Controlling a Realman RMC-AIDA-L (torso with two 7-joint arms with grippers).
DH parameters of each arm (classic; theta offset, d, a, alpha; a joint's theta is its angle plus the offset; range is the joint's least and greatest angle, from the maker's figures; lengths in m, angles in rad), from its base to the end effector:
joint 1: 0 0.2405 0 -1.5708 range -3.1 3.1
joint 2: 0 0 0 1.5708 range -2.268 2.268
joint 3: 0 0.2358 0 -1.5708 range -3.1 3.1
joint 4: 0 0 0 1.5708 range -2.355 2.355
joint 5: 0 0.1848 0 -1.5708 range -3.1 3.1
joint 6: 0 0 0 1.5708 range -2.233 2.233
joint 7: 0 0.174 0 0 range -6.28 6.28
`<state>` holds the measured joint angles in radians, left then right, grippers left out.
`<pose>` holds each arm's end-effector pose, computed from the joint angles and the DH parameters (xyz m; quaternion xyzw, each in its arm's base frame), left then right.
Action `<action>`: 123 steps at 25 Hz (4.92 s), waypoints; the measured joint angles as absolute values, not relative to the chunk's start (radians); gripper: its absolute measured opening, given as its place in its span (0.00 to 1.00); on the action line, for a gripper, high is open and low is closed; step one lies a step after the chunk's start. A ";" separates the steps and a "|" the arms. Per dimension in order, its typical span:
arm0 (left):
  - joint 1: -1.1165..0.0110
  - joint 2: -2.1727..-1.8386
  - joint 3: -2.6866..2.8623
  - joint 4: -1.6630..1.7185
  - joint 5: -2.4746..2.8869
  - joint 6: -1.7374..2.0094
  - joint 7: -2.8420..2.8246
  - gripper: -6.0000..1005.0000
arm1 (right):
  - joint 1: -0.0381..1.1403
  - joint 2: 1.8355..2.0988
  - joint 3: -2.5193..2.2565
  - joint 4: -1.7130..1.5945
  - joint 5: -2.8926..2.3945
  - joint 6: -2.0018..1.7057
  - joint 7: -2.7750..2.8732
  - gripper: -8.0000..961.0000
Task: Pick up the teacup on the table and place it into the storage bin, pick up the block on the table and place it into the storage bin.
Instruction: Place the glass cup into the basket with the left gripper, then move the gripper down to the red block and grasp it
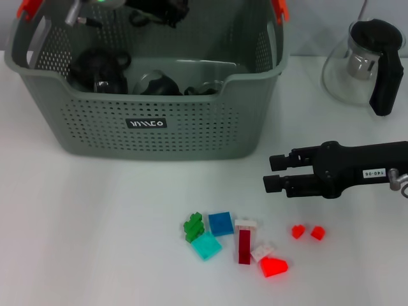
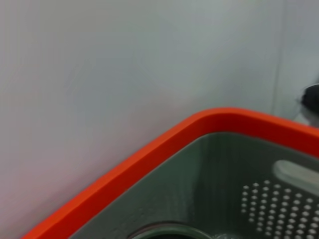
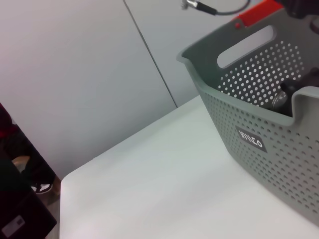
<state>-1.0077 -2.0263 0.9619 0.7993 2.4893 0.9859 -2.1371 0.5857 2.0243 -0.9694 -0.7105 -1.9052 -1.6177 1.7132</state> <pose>-0.1193 0.4692 0.0115 -0.9209 -0.2111 -0.0170 0.3274 0.1861 0.3061 -0.0229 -0.9428 0.2661 0.2007 0.0044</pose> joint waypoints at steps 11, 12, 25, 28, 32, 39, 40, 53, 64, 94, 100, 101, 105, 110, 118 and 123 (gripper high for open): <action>-0.999 -2.086 0.996 0.748 2.623 0.847 -2.141 0.05 | 0.588 2.027 -0.969 -0.710 -1.905 -1.620 1.713 0.65; -0.998 -2.091 0.995 0.748 2.634 0.844 -2.140 0.05 | 0.588 2.026 -0.969 -0.710 -1.905 -1.620 1.713 0.65; -0.991 -2.133 1.022 0.755 2.694 0.844 -2.136 0.05 | 0.584 2.026 -0.974 -0.710 -1.905 -1.618 1.713 0.65; -0.989 -2.135 1.023 0.758 2.694 0.847 -2.134 0.05 | 0.583 2.026 -0.974 -0.710 -1.905 -1.619 1.713 0.65; -0.989 -2.135 1.024 0.758 2.695 0.849 -2.135 0.06 | 0.582 2.026 -0.976 -0.710 -1.905 -1.619 1.712 0.65; -0.983 -2.135 1.019 0.779 2.696 0.849 -2.141 0.18 | 0.581 2.026 -0.978 -0.710 -1.905 -1.620 1.712 0.65; -0.978 -2.136 1.017 0.793 2.696 0.849 -2.144 0.22 | 0.581 2.026 -0.977 -0.710 -1.905 -1.620 1.712 0.65; -0.886 -2.131 0.996 1.133 2.684 1.059 -2.206 0.69 | 0.581 2.024 -0.975 -0.710 -1.905 -1.620 1.708 0.65; -0.622 -2.129 0.994 1.589 2.199 1.619 -2.059 0.68 | 0.584 2.019 -0.969 -0.710 -1.905 -1.632 1.699 0.65; -0.420 -2.159 0.878 1.063 1.980 1.810 -1.278 0.68 | 0.740 2.003 -0.990 -1.024 -2.355 -1.842 2.061 0.65; -0.418 -2.159 0.875 1.050 2.042 1.783 -1.268 0.68 | 0.847 2.050 -1.049 -1.022 -2.585 -1.865 2.193 0.64; -0.417 -2.158 0.874 1.047 2.042 1.783 -1.264 0.68 | 0.856 2.058 -1.058 -1.021 -2.611 -1.866 2.208 0.64; -0.412 -2.158 0.868 1.023 2.043 1.778 -1.230 0.68 | 0.886 2.090 -1.098 -1.013 -2.692 -1.853 2.261 0.64; -0.411 -2.141 0.865 0.972 2.042 1.752 -1.182 0.68 | 0.891 2.098 -1.200 -0.989 -2.711 -1.797 2.332 0.64; -0.409 -2.126 0.863 0.907 2.042 1.712 -1.127 0.67 | 0.880 2.105 -1.299 -0.975 -2.701 -1.709 2.397 0.64; -0.408 -2.126 0.852 0.895 2.043 1.706 -1.123 0.67 | 0.878 2.106 -1.365 -0.945 -2.675 -1.647 2.406 0.64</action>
